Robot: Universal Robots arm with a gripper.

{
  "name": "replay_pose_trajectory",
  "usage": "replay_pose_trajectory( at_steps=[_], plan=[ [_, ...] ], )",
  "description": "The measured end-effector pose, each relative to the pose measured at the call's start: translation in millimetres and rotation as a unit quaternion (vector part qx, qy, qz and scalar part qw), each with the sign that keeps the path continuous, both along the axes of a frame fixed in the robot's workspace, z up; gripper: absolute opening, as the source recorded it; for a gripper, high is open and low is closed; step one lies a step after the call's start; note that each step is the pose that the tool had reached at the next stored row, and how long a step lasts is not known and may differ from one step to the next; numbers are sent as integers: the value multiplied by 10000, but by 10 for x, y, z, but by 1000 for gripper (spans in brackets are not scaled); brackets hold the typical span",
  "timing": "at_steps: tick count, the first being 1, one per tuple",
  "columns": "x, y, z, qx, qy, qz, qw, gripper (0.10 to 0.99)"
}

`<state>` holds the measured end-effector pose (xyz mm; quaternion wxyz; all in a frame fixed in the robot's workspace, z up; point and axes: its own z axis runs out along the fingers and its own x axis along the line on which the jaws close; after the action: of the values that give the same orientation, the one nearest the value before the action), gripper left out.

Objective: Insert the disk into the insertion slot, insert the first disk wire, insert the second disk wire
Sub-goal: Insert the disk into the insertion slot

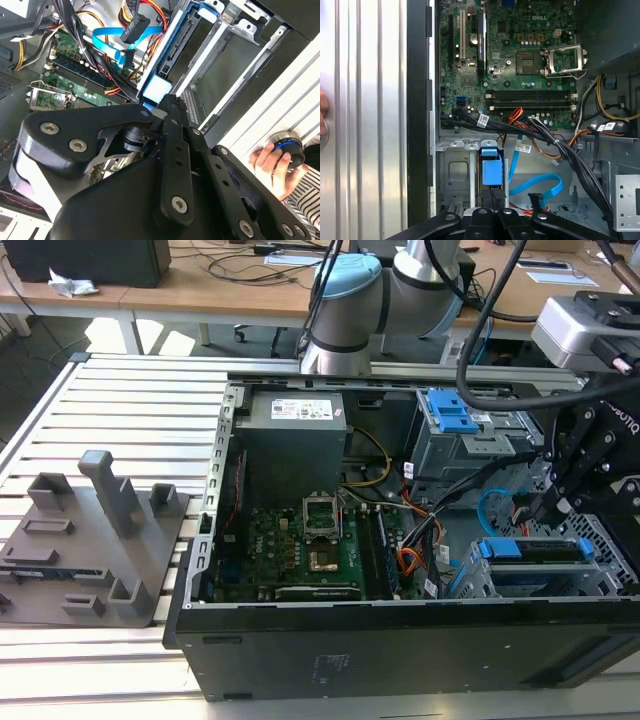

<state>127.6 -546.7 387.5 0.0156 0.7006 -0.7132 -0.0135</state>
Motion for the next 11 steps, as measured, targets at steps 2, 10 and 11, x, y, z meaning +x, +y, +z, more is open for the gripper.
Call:
replay_pose_trajectory(
  at_steps=[2,10,11],
  plan=[
    [0,0,-15,0,0,0,10000,106],
    [0,0,-82,0,0,0,10000,106],
    [0,0,-91,0,0,0,10000,106]
  ],
)
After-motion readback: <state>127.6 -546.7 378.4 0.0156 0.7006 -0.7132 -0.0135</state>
